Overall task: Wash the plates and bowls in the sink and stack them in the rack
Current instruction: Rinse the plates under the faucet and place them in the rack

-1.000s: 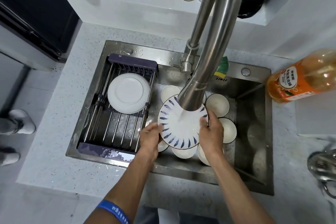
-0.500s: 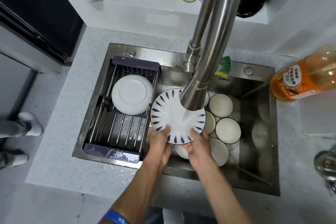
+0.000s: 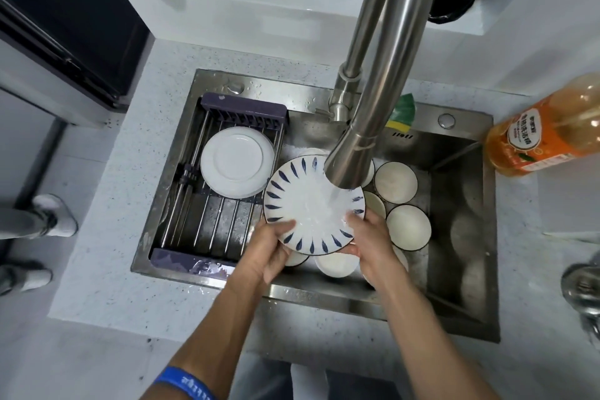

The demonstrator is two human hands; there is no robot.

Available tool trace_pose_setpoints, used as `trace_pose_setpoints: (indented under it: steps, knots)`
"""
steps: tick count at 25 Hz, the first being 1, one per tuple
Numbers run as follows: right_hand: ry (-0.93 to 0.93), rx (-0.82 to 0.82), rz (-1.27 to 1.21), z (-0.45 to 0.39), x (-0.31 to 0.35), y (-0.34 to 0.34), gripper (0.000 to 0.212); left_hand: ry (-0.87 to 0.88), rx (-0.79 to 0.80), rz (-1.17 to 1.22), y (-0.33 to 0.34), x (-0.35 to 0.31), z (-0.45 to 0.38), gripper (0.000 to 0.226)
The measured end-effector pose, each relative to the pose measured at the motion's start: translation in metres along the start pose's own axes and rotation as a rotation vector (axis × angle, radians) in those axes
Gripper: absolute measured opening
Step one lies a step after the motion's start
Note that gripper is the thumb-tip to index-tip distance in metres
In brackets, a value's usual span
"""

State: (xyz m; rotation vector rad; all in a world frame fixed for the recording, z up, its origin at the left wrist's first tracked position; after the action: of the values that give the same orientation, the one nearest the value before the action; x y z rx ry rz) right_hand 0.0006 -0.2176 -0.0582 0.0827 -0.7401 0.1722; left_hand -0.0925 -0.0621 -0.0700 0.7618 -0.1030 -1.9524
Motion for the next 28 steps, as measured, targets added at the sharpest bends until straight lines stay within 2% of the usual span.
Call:
trace_pose_setpoints:
  steps: [3, 5, 6, 8, 10, 11, 14, 17, 18, 20, 21, 22, 23, 24, 25, 26, 28]
  knots:
    - [-0.247, -0.106, 0.146, 0.012, -0.008, -0.003, 0.020, 0.028, -0.141, -0.039, 0.011, 0.017, 0.000, 0.022]
    - [-0.254, -0.150, 0.076, 0.018, -0.018, -0.006, 0.024, 0.070, -0.155, 0.068, 0.021, 0.014, -0.007, 0.023]
    - [-0.195, -0.156, -0.051, 0.019, -0.021, -0.005, 0.026, 0.082, -0.145, 0.093, 0.024, 0.009, -0.011, 0.021]
    - [0.011, -0.076, -0.347, 0.022, -0.033, 0.009, 0.030, 0.110, -0.210, -0.020, 0.030, 0.002, -0.012, 0.016]
    - [0.183, -0.018, -0.442, 0.017, -0.039, 0.021, 0.031, 0.192, -0.326, -0.099, 0.024, 0.002, -0.010, 0.023]
    - [0.216, -0.028, -0.428, 0.010, -0.037, 0.022, 0.030, 0.228, -0.320, -0.154, 0.019, 0.000, -0.006, 0.021]
    - [0.172, -0.166, -0.240, -0.007, -0.030, 0.014, 0.019, 0.165, -0.179, -0.409, 0.006, -0.010, -0.003, 0.027]
    - [0.129, -0.189, -0.054, -0.005, -0.031, 0.005, 0.021, 0.107, -0.220, -0.315, 0.000, -0.003, 0.000, 0.030]
    - [0.073, -0.251, 0.074, -0.006, -0.030, -0.003, 0.025, 0.069, -0.210, -0.306, 0.001, 0.005, 0.003, 0.030]
    - [-0.181, -0.345, 0.629, -0.008, -0.023, -0.014, 0.033, 0.030, -0.214, -0.363, 0.002, 0.018, 0.006, 0.025]
    - [-0.367, -0.317, 0.950, -0.007, -0.019, -0.011, 0.040, 0.042, -0.229, -0.380, 0.005, 0.020, 0.007, 0.023]
    - [-0.514, -0.171, 1.148, -0.007, -0.016, 0.000, 0.048, 0.073, -0.223, -0.385, 0.008, 0.019, 0.007, 0.027]
    - [-0.598, 0.049, 1.225, -0.006, -0.014, 0.016, 0.056, 0.108, -0.192, -0.385, 0.012, 0.016, 0.007, 0.033]
    - [-0.605, 0.267, 1.215, -0.004, -0.014, 0.032, 0.062, 0.132, -0.152, -0.376, 0.017, 0.013, 0.008, 0.036]
    - [-0.577, 0.415, 1.177, -0.006, -0.016, 0.042, 0.063, 0.143, -0.126, -0.370, 0.021, 0.009, 0.009, 0.038]
    - [-0.568, 0.455, 1.143, -0.009, -0.017, 0.048, 0.064, 0.151, -0.113, -0.362, 0.022, 0.007, 0.011, 0.040]
    - [-0.539, 0.368, 1.207, -0.012, -0.013, 0.050, 0.066, 0.170, -0.116, -0.370, 0.022, 0.003, 0.009, 0.039]
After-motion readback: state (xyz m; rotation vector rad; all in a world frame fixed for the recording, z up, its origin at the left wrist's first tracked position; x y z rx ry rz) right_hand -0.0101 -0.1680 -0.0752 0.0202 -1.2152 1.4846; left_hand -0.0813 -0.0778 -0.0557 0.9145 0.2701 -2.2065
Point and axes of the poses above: each hand's wrist, its own z-axis away from the middle knuckle, its own y-axis out of the palm, x = y × z, the point moved 2 cm from there along -z, towards the middle knuckle
